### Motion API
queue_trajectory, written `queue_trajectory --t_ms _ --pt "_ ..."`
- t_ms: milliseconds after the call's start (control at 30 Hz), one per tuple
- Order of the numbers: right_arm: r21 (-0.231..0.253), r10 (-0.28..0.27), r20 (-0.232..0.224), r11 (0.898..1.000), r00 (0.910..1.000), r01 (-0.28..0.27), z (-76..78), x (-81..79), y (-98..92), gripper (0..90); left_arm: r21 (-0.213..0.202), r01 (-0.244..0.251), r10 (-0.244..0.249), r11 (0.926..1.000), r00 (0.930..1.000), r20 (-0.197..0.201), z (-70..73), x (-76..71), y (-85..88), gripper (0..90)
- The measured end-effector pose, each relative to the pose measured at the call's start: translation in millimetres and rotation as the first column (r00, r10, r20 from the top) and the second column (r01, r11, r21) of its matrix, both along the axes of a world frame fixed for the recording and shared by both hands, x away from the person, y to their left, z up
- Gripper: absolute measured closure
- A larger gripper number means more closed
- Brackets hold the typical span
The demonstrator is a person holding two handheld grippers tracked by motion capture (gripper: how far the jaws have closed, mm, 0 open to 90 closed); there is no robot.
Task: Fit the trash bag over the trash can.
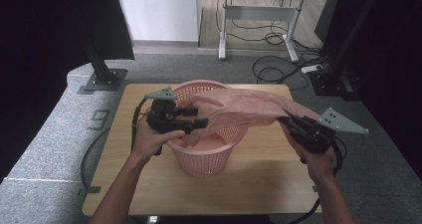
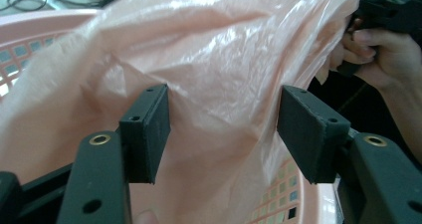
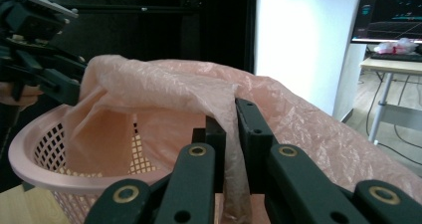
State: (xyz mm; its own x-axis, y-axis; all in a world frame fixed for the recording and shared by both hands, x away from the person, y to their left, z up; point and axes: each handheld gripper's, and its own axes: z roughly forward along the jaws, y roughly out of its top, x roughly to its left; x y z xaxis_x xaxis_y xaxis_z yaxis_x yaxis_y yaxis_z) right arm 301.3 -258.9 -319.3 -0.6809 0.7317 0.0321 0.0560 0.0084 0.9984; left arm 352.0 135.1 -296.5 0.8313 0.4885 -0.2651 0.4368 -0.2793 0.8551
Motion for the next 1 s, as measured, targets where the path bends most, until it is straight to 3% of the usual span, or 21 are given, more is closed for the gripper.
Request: queue_trajectory --t_ms 300,767,1000 --pt "0.000 0.029 -0.013 1.000 0.9995 -0.029 -5.3 2.9 7.1 83.9 0.016 0.014 -0.014 0.9998 0.9999 -0.001 -2.9 2.2 -3.7 39.7" --pt "-0.041 -0.035 0.014 0.999 0.9993 0.036 15.8 -21.1 -32.8 85.2 0.008 0.039 -0.039 0.9992 0.9987 0.032 3.6 1.4 -15.2 39.5" --pt "-0.056 -0.014 -0.010 0.998 0.9999 0.013 12.6 -14.6 -17.0 85.2 0.019 0.088 -0.089 0.9960 0.9944 0.057 5.2 -3.5 -26.7 37.6"
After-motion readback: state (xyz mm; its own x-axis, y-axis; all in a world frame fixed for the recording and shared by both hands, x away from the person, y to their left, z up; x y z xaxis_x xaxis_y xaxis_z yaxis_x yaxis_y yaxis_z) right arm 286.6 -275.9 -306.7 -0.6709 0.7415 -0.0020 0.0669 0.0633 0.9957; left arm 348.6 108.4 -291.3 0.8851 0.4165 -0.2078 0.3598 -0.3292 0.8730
